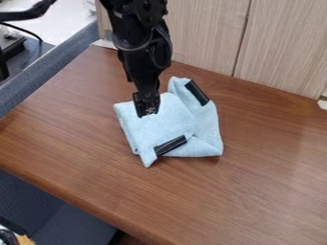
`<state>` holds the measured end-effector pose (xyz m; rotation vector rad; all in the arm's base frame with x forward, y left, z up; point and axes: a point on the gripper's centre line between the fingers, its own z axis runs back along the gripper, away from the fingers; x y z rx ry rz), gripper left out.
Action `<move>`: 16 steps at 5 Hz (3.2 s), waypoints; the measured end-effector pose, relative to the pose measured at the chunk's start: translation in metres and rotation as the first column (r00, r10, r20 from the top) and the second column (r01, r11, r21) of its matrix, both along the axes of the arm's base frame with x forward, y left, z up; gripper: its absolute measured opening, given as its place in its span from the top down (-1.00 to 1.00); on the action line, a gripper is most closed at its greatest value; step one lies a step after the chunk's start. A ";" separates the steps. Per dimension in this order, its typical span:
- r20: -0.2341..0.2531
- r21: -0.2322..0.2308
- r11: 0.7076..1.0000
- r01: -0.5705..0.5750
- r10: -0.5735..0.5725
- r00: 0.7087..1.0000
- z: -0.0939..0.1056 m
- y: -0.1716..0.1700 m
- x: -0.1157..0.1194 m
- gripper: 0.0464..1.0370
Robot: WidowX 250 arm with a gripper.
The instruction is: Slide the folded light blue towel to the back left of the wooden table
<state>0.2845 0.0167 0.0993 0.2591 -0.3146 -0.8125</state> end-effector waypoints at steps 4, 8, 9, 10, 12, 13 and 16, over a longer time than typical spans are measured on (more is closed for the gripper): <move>-0.190 -0.064 0.998 -0.008 -0.004 0.982 -0.075 -0.010 0.039 -0.93; -0.256 -0.082 0.992 -0.098 0.074 0.964 -0.106 0.027 0.071 -0.93; -0.253 -0.085 0.980 -0.178 0.152 0.956 -0.105 0.063 0.087 -0.93; -0.243 -0.076 0.966 -0.246 0.222 0.944 -0.103 0.097 0.095 -0.93; -0.251 -0.026 0.927 -0.374 0.356 0.900 -0.099 0.144 0.082 -0.93; -0.261 -0.045 0.931 -0.363 0.339 0.904 -0.100 0.139 0.079 -0.93; -0.182 -0.047 0.911 -0.411 0.396 0.900 -0.050 0.134 0.067 -0.92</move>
